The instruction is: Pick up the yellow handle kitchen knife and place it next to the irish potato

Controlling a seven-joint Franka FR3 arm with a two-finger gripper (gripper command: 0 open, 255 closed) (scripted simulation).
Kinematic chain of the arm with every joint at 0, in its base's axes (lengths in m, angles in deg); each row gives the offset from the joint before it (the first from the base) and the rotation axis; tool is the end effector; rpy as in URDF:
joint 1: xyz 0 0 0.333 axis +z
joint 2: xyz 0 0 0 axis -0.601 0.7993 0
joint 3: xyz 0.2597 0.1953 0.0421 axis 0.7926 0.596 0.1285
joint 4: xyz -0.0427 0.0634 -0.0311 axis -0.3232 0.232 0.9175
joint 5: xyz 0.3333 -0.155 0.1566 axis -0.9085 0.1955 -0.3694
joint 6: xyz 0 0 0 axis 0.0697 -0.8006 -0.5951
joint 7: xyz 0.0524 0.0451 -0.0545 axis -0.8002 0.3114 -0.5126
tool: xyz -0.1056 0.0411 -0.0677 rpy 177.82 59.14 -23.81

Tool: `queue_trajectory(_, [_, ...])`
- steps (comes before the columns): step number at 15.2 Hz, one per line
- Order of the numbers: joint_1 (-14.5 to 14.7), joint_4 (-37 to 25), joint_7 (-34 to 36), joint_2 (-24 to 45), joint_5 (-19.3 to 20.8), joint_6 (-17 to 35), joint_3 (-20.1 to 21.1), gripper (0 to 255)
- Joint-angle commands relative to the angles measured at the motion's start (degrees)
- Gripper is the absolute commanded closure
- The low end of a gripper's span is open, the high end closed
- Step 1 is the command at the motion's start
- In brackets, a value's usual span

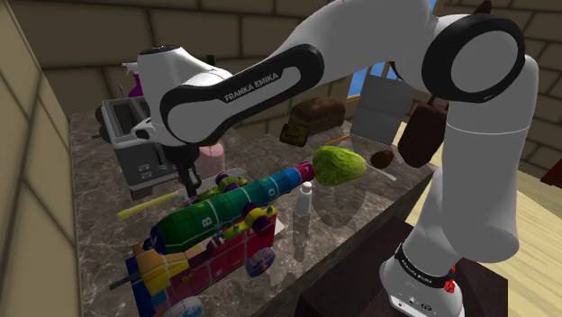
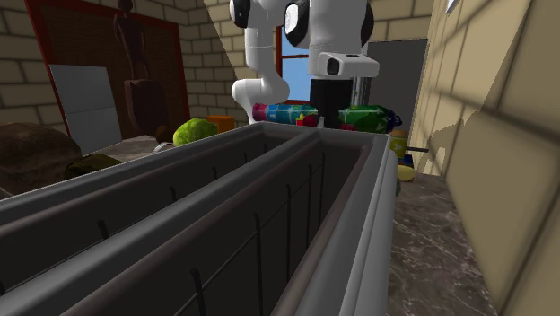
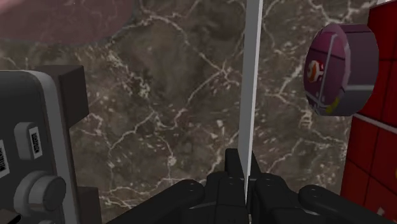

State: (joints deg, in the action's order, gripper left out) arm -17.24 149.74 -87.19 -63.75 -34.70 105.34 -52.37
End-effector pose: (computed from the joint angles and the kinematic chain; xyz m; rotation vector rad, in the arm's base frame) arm 0.5436 0.3559 0.3695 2.4110 1.9967 -0.0250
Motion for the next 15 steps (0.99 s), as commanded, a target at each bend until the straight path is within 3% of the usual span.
queue_trajectory(1, [0.0,-0.9,-0.2,-0.5,-0.2,-1.3,0.1,255])
queue_trajectory(13, [-0.1,-6.8,-0.8,-2.8,-1.1,-9.5,0.4,255])
queue_trajectory(15, [-1.8,-1.8,-3.0,-6.4,-2.1,-8.0,-0.1,255])
